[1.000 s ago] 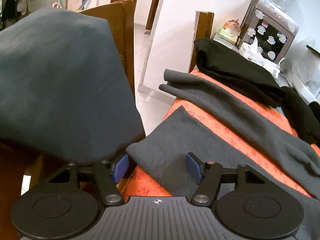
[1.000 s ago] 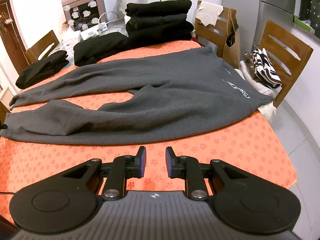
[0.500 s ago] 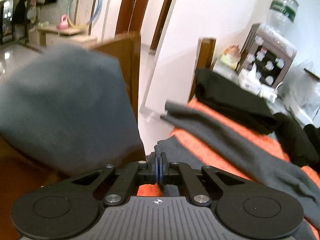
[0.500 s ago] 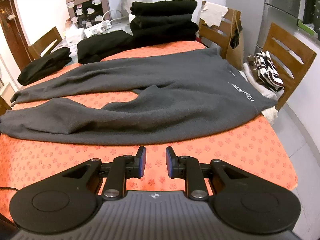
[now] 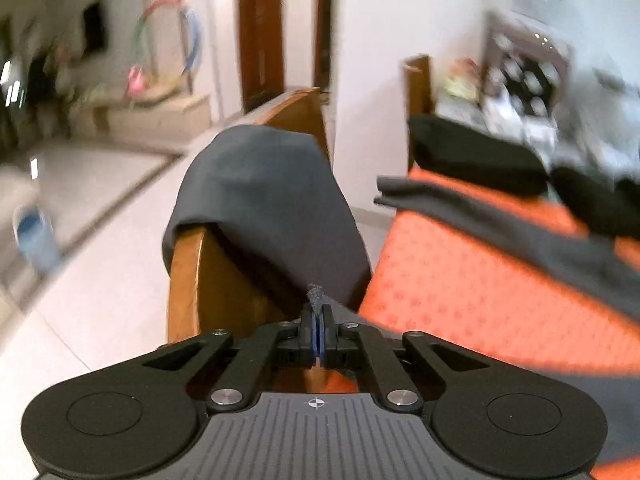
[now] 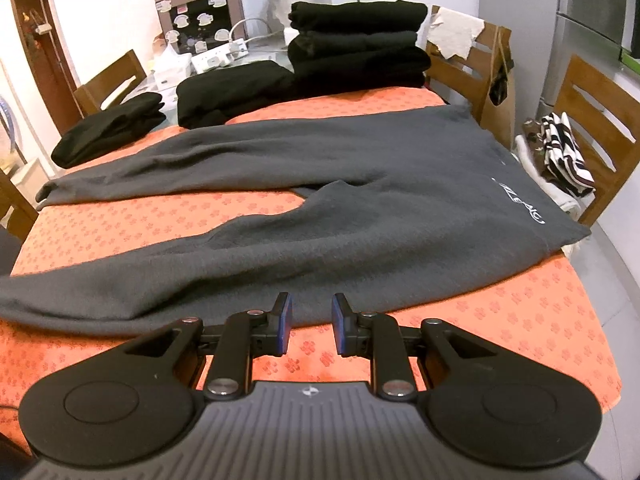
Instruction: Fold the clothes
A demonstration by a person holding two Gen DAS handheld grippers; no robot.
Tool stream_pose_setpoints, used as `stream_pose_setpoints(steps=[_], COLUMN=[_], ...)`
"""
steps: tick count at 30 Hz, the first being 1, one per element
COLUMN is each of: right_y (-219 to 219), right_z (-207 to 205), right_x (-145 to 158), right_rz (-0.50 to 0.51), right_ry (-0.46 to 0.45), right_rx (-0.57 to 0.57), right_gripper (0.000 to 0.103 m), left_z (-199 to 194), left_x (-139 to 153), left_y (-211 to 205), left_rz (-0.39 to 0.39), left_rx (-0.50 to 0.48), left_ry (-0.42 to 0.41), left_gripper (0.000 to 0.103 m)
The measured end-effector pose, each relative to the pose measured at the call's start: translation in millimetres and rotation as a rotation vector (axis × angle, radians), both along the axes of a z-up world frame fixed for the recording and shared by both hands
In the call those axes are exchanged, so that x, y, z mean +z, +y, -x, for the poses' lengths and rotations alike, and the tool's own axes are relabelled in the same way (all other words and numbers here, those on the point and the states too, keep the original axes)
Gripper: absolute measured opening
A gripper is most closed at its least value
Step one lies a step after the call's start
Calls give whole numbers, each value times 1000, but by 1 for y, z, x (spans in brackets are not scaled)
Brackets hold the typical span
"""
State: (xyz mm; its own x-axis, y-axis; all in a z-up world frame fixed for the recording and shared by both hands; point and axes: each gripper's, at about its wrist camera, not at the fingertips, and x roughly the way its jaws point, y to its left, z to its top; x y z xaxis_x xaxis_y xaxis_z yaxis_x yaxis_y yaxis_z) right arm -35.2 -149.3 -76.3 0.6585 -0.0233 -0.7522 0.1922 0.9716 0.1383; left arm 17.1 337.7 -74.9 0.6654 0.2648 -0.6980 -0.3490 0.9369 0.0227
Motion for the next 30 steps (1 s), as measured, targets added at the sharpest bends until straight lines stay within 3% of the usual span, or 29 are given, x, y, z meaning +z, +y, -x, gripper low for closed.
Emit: stream_pose_setpoints(steps=[2,5,6,12,16,18,25,30], right_y=[-1,3,5,15,22,32,63,79], right_z=[-4,-7,-8,-14,-17,-18,-23,-30], right_x=[-3,-9,-11,-21,-28,-29,-32,-34], right_rz=[-6,-16,-19,-37,-49,-50,-50,-43], right_ry=[4,10,12,25,33,14,-28,-30], right_rx=[4,43,57,143,201,281,532,647], right_gripper=[27,27,27,29,31,31,31,31], left_z=[2,5,5,-20,-46,-57,-79,-83], left_x=[2,13,18,22,8,-3,-47,-63], left_y=[-5,-10,-12,-36,-63,-80,-139,-175], left_rz=[2,7,1,65,107,121,111,17], left_rx=[-23,-50,-68,-326,-534,-650,-956,-1138], left_ry=[-17,-75,-98,-119,-91,-69,35,61], left_gripper=[11,58,61,63,63,63,55,54])
